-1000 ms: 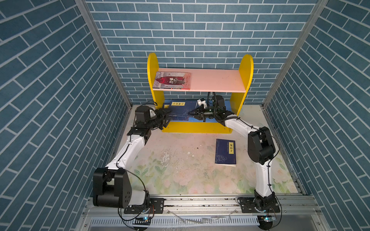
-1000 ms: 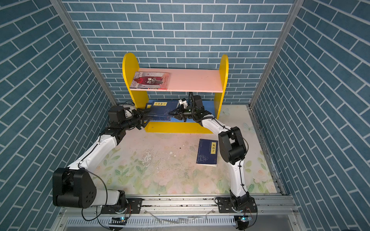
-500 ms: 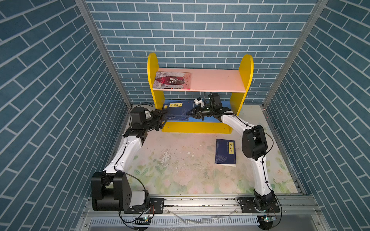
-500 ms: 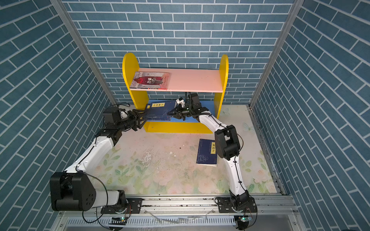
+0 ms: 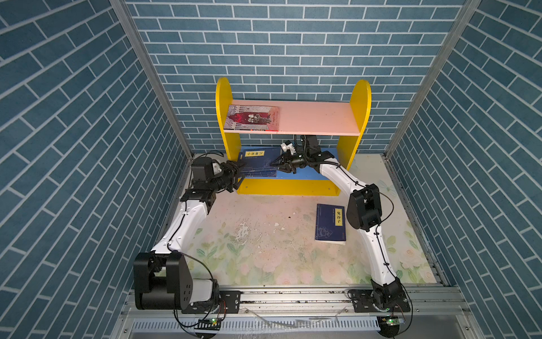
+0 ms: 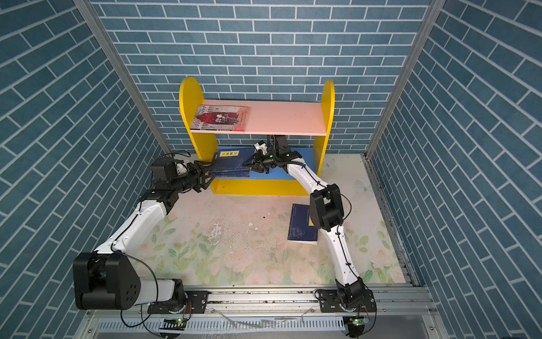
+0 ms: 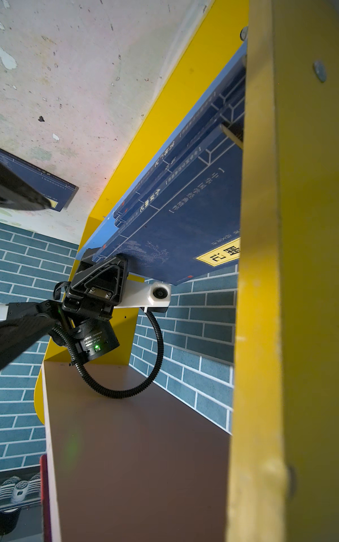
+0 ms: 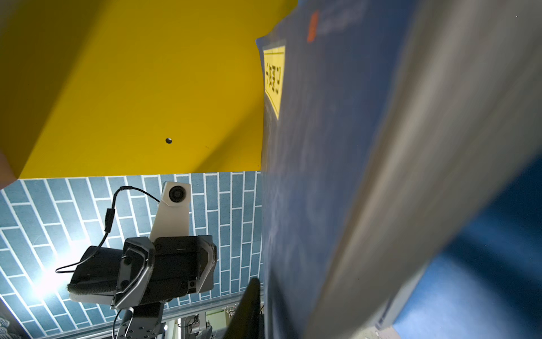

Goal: Stacking books/files
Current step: Place the book on the bookshelf.

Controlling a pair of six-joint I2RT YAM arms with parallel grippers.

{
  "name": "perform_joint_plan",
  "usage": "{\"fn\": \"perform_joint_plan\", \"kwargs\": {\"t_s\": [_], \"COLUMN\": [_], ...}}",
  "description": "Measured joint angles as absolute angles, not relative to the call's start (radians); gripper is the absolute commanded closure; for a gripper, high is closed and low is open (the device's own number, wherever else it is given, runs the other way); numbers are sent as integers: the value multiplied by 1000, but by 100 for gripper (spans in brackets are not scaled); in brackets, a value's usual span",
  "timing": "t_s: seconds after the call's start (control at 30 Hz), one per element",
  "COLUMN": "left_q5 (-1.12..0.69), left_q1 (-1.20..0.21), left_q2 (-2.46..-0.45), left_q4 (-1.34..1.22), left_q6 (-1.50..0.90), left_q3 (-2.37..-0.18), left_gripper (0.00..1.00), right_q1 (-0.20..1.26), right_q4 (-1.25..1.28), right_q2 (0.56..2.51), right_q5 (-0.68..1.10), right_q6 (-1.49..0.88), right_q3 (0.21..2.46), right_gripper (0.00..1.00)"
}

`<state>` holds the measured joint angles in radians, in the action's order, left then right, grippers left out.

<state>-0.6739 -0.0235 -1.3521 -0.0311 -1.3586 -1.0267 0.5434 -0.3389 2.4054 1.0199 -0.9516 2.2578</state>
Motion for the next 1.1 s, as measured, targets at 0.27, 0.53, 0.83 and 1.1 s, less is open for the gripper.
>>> {"fn": "perform_joint_plan", "kwargs": {"t_s": [0.27, 0.53, 0.83, 1.1], "left_q5": [-673, -673, -673, -673], "left_q1": [-23, -23, -23, -23], "left_q2": [-1352, -1352, -1352, -1352], "left_q4": [-32, -33, -35, -35], "left_q6": [-1365, -1365, -1373, -1376], "left_q3": [-1021, -1021, -1021, -1020], "left_gripper": [40, 40, 39, 39], "right_q1": [545, 544, 543, 536], "right_q4": [-408, -552, -667, -734], "right_q2": [2407, 2409, 2422, 2422], "right_q5": [994, 940, 894, 848], "right_q6": [-933, -862, -824, -773], "right_q3": [2283, 2358, 2414, 2418], "right_gripper": [61, 54, 53, 52]}}
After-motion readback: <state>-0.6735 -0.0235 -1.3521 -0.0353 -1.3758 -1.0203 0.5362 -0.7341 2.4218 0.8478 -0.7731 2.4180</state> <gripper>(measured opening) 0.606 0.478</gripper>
